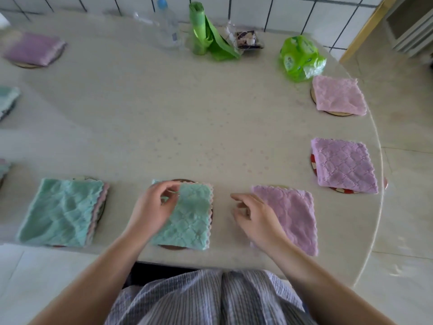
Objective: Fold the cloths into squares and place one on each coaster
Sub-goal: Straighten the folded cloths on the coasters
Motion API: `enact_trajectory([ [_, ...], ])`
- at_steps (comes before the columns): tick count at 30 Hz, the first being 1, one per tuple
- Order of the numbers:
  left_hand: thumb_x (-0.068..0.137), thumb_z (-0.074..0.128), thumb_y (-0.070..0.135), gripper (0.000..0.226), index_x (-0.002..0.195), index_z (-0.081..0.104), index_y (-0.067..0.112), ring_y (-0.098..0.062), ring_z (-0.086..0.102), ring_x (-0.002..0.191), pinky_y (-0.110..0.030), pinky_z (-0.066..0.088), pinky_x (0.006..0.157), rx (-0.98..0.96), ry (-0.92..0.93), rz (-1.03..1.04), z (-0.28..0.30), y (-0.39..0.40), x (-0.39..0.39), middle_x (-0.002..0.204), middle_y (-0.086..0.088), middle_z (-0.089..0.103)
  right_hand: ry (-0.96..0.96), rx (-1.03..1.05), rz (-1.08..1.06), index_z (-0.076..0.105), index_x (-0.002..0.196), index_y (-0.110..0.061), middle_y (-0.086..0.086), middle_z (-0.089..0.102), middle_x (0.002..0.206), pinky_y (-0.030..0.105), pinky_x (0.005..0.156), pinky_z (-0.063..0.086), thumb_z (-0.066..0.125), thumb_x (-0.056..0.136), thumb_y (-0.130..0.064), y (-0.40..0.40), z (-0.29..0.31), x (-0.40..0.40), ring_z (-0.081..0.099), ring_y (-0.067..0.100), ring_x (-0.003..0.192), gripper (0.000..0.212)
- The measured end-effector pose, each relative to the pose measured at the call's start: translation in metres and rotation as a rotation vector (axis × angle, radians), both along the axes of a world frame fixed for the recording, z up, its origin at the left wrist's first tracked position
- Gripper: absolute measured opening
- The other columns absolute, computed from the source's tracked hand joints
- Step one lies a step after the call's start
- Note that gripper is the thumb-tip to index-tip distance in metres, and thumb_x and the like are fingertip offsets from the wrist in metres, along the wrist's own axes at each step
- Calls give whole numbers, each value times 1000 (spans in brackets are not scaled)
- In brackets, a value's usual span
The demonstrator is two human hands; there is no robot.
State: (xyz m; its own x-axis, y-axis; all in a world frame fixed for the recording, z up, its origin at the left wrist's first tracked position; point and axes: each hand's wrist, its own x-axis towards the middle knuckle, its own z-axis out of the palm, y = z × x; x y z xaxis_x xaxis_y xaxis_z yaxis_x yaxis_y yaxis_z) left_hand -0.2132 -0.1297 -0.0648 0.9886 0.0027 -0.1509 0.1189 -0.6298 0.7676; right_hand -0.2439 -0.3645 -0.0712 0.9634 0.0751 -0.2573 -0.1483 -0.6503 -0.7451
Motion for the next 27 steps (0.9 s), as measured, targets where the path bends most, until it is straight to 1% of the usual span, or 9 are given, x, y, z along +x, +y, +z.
enact_trajectory([
  [1, 85, 62, 8, 19, 103, 66, 13, -10, 61, 85, -16, 43, 71, 16, 32, 38, -3, 19, 3, 96, 1, 65, 43, 43, -49, 59, 119, -23, -14, 58, 109, 25, 90, 47, 60, 86, -21, 14, -4, 3, 56, 0, 95, 34],
  [3, 84, 63, 8, 18, 102, 64, 10, -16, 61, 86, -22, 44, 73, 43, 95, 45, -13, 50, 10, 98, -4, 64, 113, 82, -142, 57, 120, -23, -14, 61, 101, 16, 83, 46, 59, 86, -21, 37, -11, 9, 58, 1, 91, 33],
  [5, 83, 65, 11, 16, 99, 63, 11, -17, 62, 85, -29, 49, 76, 34, 151, 9, -19, 68, 16, 98, -7, 65, 121, 67, -194, 54, 120, -23, -12, 61, 101, 11, 76, 42, 60, 87, -23, 53, -18, 12, 58, 1, 88, 34],
  [7, 83, 66, 13, 14, 96, 60, 15, -17, 62, 85, -32, 50, 79, 24, 176, -39, -20, 75, 18, 93, -4, 65, 108, 38, -218, 52, 121, -24, -10, 61, 102, 11, 73, 42, 62, 86, -23, 63, -23, 12, 58, -1, 87, 36],
  [11, 84, 66, 18, 21, 100, 53, 21, -12, 61, 83, -30, 51, 77, -2, 185, -174, -19, 78, 18, 89, 7, 62, 28, -93, -185, 52, 127, -29, -9, 55, 110, 21, 80, 47, 64, 85, -22, 74, -25, 7, 58, 6, 91, 44],
  [16, 87, 61, 24, 37, 121, 49, 27, -13, 58, 91, -32, 50, 84, 79, 162, -303, -21, 77, 21, 110, 6, 50, -76, -209, -80, 55, 128, -23, -7, 49, 123, 27, 84, 47, 59, 88, -15, 80, -23, -2, 57, 12, 100, 41],
  [19, 87, 61, 18, 39, 125, 54, 25, -13, 55, 99, -30, 46, 92, 50, 143, -344, -21, 77, 24, 114, 7, 50, -115, -220, -81, 56, 128, -19, -6, 50, 128, 23, 83, 45, 59, 87, -11, 83, -23, -4, 58, 11, 99, 41],
  [24, 86, 61, 14, 41, 126, 55, 21, -9, 53, 107, -21, 38, 98, -6, 154, -296, -21, 77, 25, 116, 9, 50, -149, -161, -136, 58, 125, -18, -6, 52, 124, 15, 85, 40, 61, 85, -7, 82, -29, -4, 57, 10, 101, 42],
  [27, 85, 63, 15, 42, 126, 55, 21, -16, 52, 111, -28, 38, 103, 26, 169, -294, -24, 77, 26, 119, 6, 47, -112, -133, -150, 58, 125, -19, -6, 51, 126, 15, 85, 38, 62, 85, -9, 81, -29, 0, 55, 10, 104, 41],
])
